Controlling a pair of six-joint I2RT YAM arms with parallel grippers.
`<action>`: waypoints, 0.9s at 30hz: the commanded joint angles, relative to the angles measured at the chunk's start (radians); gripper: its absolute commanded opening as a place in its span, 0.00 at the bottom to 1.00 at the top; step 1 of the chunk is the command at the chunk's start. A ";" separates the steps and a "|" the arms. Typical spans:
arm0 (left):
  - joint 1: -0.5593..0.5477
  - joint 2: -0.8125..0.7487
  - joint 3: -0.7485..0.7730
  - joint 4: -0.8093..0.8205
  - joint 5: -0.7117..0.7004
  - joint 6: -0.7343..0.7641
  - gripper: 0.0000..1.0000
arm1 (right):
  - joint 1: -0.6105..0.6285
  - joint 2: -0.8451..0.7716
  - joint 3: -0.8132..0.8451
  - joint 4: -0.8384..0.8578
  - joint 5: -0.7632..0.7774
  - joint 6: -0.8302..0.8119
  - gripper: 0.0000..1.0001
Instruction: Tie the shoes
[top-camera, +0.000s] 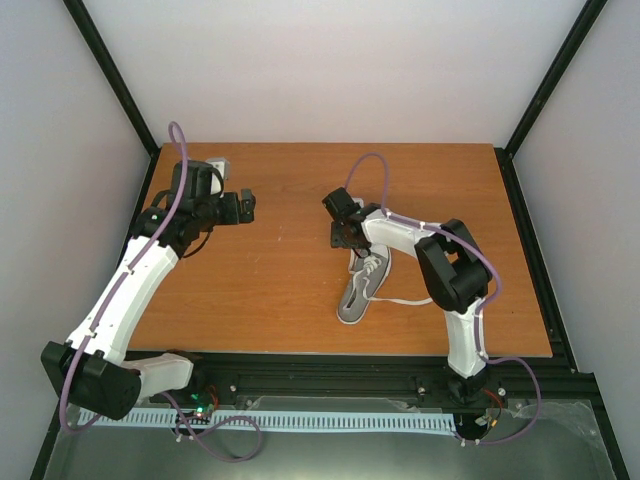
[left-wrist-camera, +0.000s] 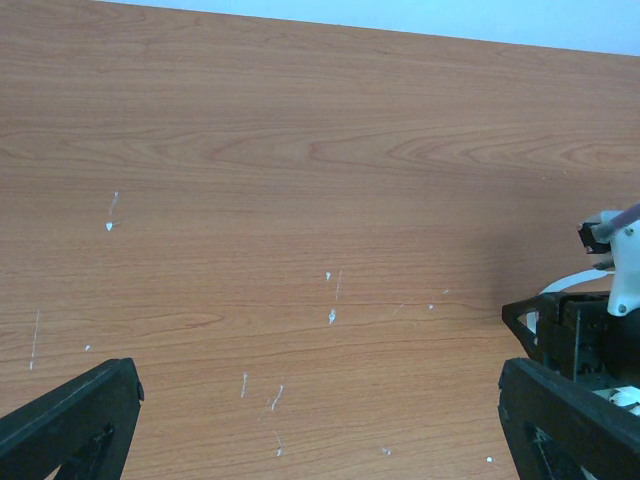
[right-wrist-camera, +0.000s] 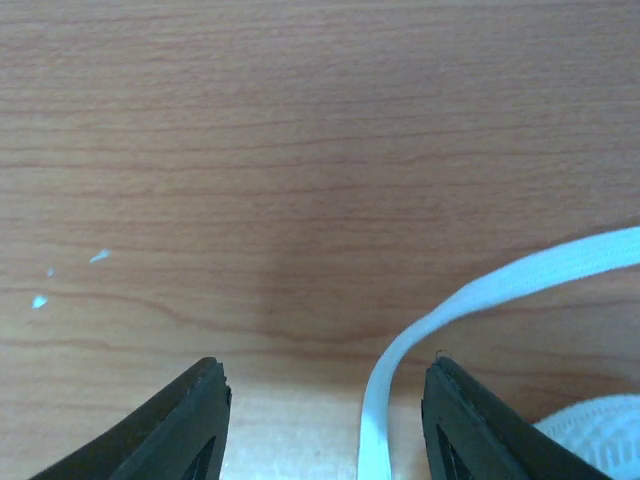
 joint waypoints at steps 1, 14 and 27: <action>0.008 -0.011 0.002 -0.008 -0.012 0.022 1.00 | -0.004 0.042 0.055 -0.031 0.068 0.008 0.53; 0.008 -0.008 -0.006 -0.006 0.006 0.021 1.00 | -0.004 0.061 0.074 -0.057 0.080 0.052 0.47; 0.008 -0.011 -0.013 -0.007 0.021 0.019 1.00 | -0.007 0.080 0.059 -0.096 0.036 0.062 0.42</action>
